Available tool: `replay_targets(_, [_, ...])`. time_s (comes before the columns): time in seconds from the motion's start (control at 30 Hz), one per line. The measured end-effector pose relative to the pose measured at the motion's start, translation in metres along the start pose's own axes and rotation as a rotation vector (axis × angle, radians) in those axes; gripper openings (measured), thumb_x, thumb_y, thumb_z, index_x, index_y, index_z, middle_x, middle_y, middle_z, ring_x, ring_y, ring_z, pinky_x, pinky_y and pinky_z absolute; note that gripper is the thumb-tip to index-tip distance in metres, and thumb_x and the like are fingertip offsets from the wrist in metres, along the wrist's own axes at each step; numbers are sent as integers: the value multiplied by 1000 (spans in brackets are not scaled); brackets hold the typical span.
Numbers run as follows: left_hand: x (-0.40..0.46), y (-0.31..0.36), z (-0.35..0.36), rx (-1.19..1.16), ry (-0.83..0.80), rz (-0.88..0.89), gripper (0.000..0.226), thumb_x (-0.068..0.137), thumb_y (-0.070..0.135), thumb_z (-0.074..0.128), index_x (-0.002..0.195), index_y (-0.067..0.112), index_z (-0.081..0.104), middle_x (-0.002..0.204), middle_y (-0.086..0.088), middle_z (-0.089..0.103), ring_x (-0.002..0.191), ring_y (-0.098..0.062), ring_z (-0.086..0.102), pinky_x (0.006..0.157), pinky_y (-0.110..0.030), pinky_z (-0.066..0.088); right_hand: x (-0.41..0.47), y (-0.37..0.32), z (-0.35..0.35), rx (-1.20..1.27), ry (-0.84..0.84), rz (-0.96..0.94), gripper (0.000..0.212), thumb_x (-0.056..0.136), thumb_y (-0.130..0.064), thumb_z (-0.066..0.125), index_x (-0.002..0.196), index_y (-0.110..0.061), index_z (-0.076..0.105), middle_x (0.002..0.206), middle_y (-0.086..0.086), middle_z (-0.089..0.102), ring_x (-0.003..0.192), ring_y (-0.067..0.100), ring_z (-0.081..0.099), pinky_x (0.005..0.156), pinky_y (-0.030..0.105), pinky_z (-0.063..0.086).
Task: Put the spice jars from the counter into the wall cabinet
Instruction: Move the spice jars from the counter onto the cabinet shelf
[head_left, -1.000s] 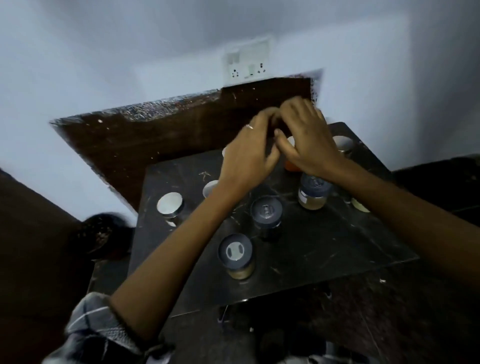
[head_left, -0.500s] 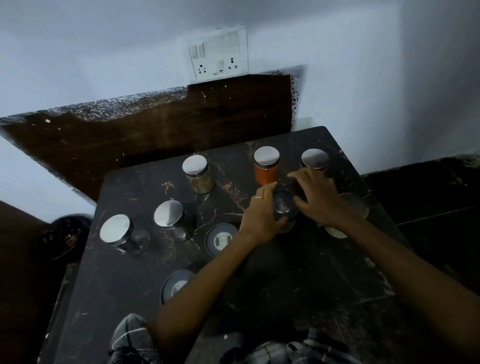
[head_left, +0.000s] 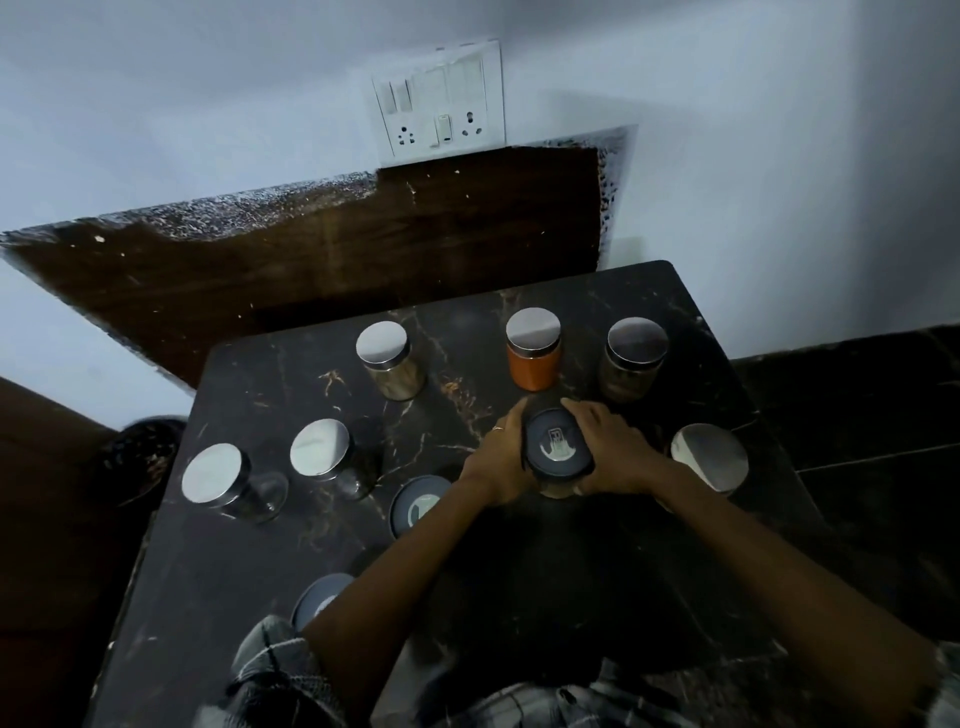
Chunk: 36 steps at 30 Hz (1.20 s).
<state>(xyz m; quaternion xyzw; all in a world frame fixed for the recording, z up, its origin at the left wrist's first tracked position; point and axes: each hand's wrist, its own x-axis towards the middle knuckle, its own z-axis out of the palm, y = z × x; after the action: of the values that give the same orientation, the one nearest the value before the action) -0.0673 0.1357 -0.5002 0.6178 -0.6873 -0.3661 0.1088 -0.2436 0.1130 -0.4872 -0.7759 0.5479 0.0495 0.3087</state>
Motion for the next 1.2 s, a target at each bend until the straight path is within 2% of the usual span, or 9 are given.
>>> replay_targets(0.2, [10,-5,-8,13,-159,26,105,68,22,84,148,18,16,144,-9,42,130,-24,44,110,-35,36,14,-3,2,47,-30,-67,119,59,-32,85,148,-21,7,147,8,26,132,26,34,108,43,35])
replay_targets(0.37, [18,-7,-13,12,-172,44,94,63,26,86,138,16,31,133,-9,52,121,-24,52,104,-37,41,18,1,-7,186,-37,-113,106,50,-24,88,137,-23,27,133,5,41,119,19,47,100,39,44])
replay_targets(0.5, [24,-6,-27,-32,-176,73,93,63,27,86,138,19,31,132,-6,52,120,-22,52,104,-37,42,24,-6,-29,231,-90,-125,103,49,-19,86,135,-24,30,131,3,42,117,18,47,98,39,46])
replay_targets(0.73, [19,6,-91,-154,-45,194,81,68,22,84,133,16,38,131,-2,51,116,-13,52,100,-25,42,27,-42,-92,305,-55,-225,98,60,-19,85,140,-20,30,134,3,48,121,21,50,92,23,39])
replay_targets(0.83, [7,13,-124,-295,-15,191,77,70,16,82,133,16,37,132,-1,50,119,-12,52,100,-24,43,20,-55,-117,515,-34,-240,106,55,-21,88,140,-29,26,135,-2,46,122,18,48,96,29,43])
replay_targets(0.9, [-3,20,-144,-398,31,195,72,71,10,80,130,16,39,126,5,52,113,0,55,92,-17,48,16,-66,-131,637,-20,-284,109,52,-23,90,140,-34,27,136,-6,44,124,15,47,100,34,46])
replay_targets(1.0, [-18,30,-174,-525,128,245,70,72,-2,78,129,14,40,120,12,54,105,11,58,82,-8,47,10,-92,-151,690,96,-372,107,49,-34,90,138,-37,31,135,-8,46,127,12,46,102,36,46])
replay_targets(1.1, [-33,40,-203,-590,215,315,74,70,-2,79,130,18,42,122,11,57,108,6,59,83,-11,49,4,-124,-164,780,234,-445,99,47,-42,89,132,-43,39,133,-10,50,127,10,45,100,38,47])
replay_targets(1.2, [-50,51,-233,-648,328,379,66,69,2,78,124,24,48,119,11,62,107,2,62,82,-12,50,-3,-157,-175,894,342,-532,88,48,-47,87,126,-47,45,132,-14,52,125,7,46,87,27,54])
